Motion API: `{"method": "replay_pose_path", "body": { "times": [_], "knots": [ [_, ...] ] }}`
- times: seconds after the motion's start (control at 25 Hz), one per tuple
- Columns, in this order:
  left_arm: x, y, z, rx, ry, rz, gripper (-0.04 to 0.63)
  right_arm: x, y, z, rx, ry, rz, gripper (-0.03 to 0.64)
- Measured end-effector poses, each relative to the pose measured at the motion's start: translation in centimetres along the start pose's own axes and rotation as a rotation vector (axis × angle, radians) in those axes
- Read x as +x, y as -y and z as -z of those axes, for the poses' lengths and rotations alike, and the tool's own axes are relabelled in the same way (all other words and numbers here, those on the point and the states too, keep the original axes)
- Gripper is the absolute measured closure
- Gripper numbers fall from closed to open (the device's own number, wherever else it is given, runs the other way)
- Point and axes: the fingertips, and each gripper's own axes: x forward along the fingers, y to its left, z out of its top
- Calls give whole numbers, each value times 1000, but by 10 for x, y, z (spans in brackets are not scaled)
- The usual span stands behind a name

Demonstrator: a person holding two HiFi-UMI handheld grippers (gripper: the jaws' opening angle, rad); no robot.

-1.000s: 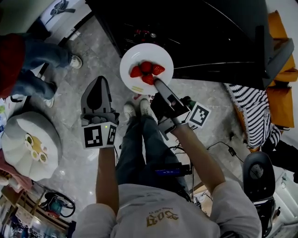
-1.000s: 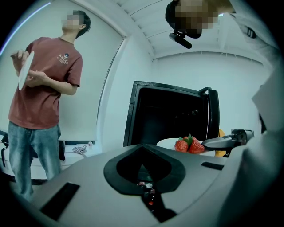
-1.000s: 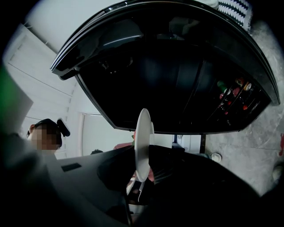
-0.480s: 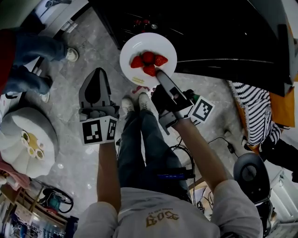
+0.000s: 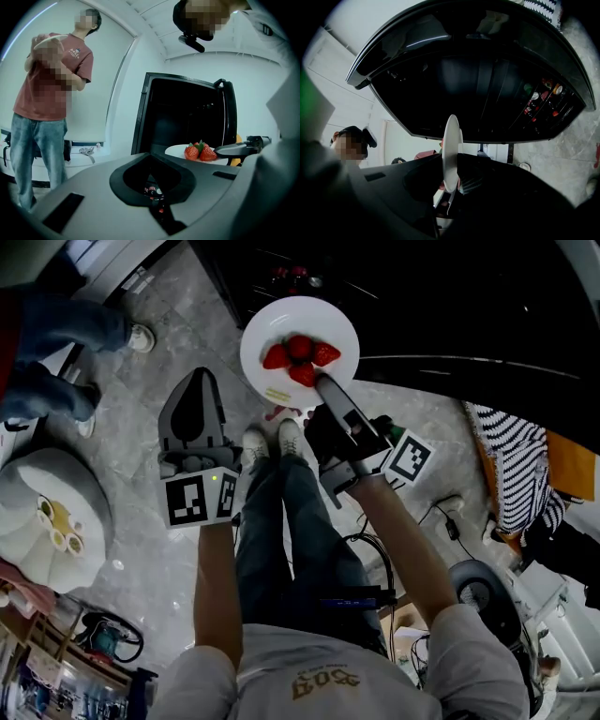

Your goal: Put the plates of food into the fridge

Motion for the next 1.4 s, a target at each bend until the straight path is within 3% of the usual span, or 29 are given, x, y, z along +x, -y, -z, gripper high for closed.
{"method": "replay_pose_path", "body": {
  "times": [1.4],
  "knots": [
    [47,-19,36,-14,-25,-13,589,35,56,-14,23,10,32,546]
  ]
}}
